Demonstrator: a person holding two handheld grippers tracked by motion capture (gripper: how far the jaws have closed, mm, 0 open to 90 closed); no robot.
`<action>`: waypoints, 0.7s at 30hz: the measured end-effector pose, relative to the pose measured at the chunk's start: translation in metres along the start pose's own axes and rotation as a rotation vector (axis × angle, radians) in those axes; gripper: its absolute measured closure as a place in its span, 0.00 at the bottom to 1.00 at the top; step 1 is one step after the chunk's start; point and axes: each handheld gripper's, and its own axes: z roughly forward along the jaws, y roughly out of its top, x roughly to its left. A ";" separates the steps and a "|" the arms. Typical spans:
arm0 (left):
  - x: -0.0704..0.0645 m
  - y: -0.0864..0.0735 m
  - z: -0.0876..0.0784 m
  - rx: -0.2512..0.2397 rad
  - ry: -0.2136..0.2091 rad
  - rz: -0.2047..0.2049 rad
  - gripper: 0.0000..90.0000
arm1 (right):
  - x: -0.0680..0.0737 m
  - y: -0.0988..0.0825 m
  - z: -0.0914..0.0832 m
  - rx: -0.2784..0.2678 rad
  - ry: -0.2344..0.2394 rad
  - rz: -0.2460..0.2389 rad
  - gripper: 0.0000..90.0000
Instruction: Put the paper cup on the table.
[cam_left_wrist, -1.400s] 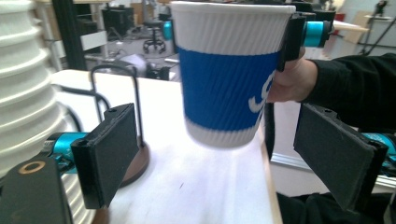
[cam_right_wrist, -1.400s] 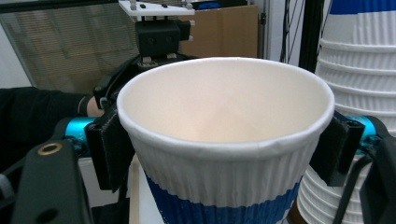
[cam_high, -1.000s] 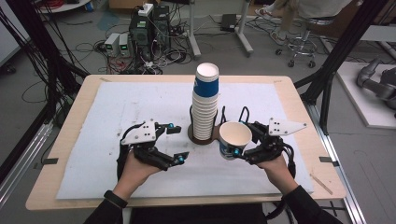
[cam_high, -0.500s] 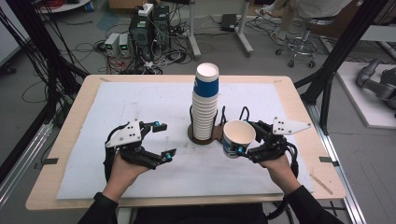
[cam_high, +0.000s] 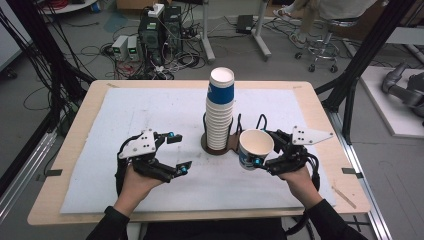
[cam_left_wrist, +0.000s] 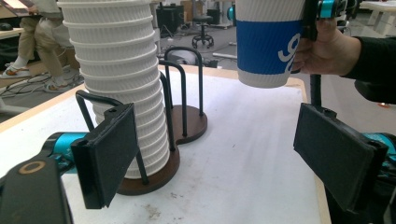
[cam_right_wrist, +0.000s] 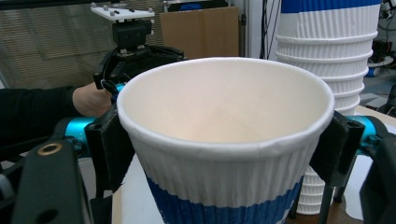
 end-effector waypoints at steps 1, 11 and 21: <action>0.000 0.000 0.000 0.003 0.005 0.005 0.15 | 0.000 0.000 0.000 0.000 0.001 0.000 0.23; 0.001 -0.002 -0.001 -0.003 0.022 0.019 0.15 | 0.001 0.001 0.000 -0.003 0.004 -0.003 0.23; -0.003 -0.004 -0.004 -0.009 0.042 0.016 0.16 | 0.004 0.005 -0.001 -0.006 0.011 -0.015 0.23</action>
